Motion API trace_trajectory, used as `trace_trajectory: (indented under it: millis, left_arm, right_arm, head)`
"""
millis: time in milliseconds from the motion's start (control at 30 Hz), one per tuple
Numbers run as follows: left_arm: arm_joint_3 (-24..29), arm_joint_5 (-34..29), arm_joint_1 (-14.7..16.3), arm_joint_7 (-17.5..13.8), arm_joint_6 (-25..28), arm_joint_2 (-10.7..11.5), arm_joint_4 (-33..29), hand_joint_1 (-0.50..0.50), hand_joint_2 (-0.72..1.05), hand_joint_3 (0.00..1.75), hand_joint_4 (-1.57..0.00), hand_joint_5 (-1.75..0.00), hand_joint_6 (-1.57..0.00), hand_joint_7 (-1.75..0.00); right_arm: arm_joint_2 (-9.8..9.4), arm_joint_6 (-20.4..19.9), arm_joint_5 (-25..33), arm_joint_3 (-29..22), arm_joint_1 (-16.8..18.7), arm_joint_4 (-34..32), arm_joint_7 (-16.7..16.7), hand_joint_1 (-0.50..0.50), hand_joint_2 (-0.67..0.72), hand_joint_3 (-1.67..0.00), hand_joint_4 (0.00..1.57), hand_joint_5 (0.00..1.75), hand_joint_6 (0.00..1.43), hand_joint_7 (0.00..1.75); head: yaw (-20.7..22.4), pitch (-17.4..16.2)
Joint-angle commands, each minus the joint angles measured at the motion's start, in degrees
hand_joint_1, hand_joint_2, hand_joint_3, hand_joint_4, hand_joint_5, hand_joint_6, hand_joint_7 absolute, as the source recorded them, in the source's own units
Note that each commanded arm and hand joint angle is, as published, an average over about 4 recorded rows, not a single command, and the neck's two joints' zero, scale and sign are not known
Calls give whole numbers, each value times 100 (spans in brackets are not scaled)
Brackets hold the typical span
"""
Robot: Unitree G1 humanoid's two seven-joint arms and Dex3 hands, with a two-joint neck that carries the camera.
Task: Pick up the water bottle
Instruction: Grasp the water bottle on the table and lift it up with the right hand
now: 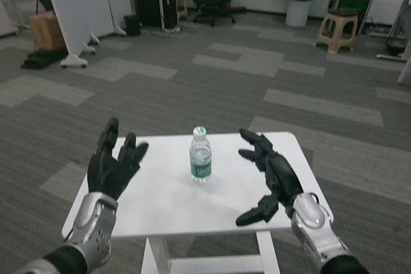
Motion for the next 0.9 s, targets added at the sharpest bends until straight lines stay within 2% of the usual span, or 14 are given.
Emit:
trace_trajectory:
  millis: [33,200,333,433,567,733,900]
  left_arm:
    - [606,890,36,89,-180,-9,130,50,105,9,0,0,0,0]
    - [1103,1685,74,56,-180,59,132,50,105,9,0,0,0,0]
    - [1320,2171,67,21,-162,147,132,50,105,9,0,0,0,0]
    - [1349,2441,41,-23,-94,239,125,50,105,13,0,0,0,0]
    - [1318,2782,10,-109,60,351,130,50,105,17,0,0,0,0]
    - [734,2628,-78,-245,350,511,193,50,105,17,0,0,0,0]
    - [294,2391,-152,-263,525,503,453,50,105,17,0,0,0,0]
  right_arm:
    - [-50,49,29,-126,-30,-17,-30,-2,47,-58,8,68,0,19]
    - [-115,52,29,-203,-26,2,-30,-6,47,-56,2,68,0,14]
    - [-208,52,23,-203,-48,37,-13,-12,47,-56,0,56,0,14]
    - [-296,54,20,-197,-118,95,25,-12,47,-56,0,48,0,14]
    - [-340,54,20,-194,-186,156,58,-12,47,-56,0,48,0,14]
    - [-342,54,20,-133,-259,286,73,-12,47,-56,0,48,0,14]
    - [-342,54,23,-63,-314,360,75,-12,47,-56,0,48,0,14]
  head:
    - [37,-491]
    - [125,-1124]
    - [157,-1533]
    - [336,-1730]
    - [804,-1514]
    - [1249,-1094]
    - [1268,-640]
